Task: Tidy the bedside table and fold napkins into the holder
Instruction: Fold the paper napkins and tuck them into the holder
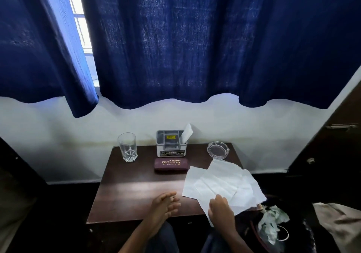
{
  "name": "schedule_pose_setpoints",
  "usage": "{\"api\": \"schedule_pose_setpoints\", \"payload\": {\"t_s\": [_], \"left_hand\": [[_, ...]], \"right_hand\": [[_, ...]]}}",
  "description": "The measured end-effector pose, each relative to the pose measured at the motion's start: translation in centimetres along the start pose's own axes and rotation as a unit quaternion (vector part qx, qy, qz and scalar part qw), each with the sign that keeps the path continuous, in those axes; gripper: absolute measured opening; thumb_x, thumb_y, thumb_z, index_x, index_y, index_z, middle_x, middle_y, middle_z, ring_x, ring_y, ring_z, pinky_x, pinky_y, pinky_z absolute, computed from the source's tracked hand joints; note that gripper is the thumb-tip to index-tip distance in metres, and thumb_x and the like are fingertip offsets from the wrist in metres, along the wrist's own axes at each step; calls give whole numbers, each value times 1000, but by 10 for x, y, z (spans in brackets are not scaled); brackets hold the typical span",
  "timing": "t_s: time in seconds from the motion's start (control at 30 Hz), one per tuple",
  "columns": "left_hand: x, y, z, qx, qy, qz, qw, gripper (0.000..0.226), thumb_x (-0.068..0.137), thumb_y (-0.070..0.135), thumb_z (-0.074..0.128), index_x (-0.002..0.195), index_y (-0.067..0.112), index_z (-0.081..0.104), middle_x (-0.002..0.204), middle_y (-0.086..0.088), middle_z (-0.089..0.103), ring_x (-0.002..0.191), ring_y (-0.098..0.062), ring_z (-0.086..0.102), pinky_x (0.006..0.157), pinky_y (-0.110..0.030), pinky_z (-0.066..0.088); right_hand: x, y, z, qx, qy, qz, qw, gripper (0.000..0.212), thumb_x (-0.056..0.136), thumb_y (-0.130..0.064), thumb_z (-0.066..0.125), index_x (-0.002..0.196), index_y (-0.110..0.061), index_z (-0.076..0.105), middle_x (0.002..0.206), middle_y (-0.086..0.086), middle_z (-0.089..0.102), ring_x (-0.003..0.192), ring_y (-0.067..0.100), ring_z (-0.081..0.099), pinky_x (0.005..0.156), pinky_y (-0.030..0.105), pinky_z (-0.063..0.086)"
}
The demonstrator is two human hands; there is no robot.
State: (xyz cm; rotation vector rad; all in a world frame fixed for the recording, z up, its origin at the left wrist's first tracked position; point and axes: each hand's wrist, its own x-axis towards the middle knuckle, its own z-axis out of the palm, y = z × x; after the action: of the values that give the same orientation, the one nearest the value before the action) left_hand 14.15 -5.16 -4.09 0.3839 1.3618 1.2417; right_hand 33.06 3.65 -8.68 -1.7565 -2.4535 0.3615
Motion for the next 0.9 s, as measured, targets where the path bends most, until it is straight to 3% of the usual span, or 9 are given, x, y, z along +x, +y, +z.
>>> {"api": "schedule_pose_setpoints", "payload": {"t_s": [0.07,0.1,0.23,0.33,0.5,0.6,0.67,0.8,0.9], "left_hand": [[1,0,-1,-19,6,3,1000,21,93,1,41,101,7,60,93,-11,66,77,-21,63,65,-25,51],[1,0,-1,-17,13,4,1000,21,93,0,41,100,7,60,91,-11,66,75,-21,63,63,-25,51],[3,-3,6,32,35,6,999,19,92,-2,42,99,4,59,82,-11,65,56,-12,63,50,-18,50],[1,-5,11,69,41,27,996,20,91,-6,42,98,4,58,79,-8,64,56,-11,61,48,-14,49],[-4,-5,17,91,36,50,994,21,92,-8,40,92,6,56,76,-7,60,61,-15,56,48,-13,48],[-6,-6,19,95,41,58,993,21,92,-7,41,92,5,57,74,-7,60,58,-14,56,47,-12,47],[-8,-7,21,101,37,62,992,18,93,-4,42,91,6,57,72,-6,58,55,-10,54,47,-12,44],[-9,-8,23,112,33,66,991,19,92,-3,45,85,9,58,71,-5,58,55,-10,51,47,-12,40],[-7,-10,22,128,38,63,989,23,91,-5,44,83,11,58,72,-2,61,59,-11,54,51,-13,41]], "right_hand": [[2,4,7,-9,-2,-1,1000,58,45,-10,80,57,-20,24,62,-4,51,58,16,55,31,26,36],[2,4,10,-16,15,-7,1000,56,46,-9,80,56,-20,26,62,-4,50,58,16,54,32,26,35],[1,1,0,46,48,-5,998,10,79,-15,60,71,-12,55,78,-2,51,82,19,56,52,29,37],[1,1,-7,119,66,15,991,10,83,-16,56,75,-13,62,79,-8,48,83,12,50,55,20,35],[7,6,-13,178,65,43,981,30,82,-9,53,60,-27,41,78,-2,55,79,16,50,54,20,32],[10,8,-13,139,35,41,989,15,83,-11,51,71,-20,50,88,0,56,92,20,52,63,27,40],[10,8,-9,71,-7,16,997,9,86,-13,47,79,-17,53,93,-3,47,102,18,48,64,26,36],[11,6,-3,-4,-2,-15,1000,14,86,-8,39,74,-15,39,97,1,44,96,17,45,46,21,19],[10,6,-3,-12,9,-24,1000,18,87,-7,41,71,-16,37,103,4,52,100,22,49,45,22,19]]}}
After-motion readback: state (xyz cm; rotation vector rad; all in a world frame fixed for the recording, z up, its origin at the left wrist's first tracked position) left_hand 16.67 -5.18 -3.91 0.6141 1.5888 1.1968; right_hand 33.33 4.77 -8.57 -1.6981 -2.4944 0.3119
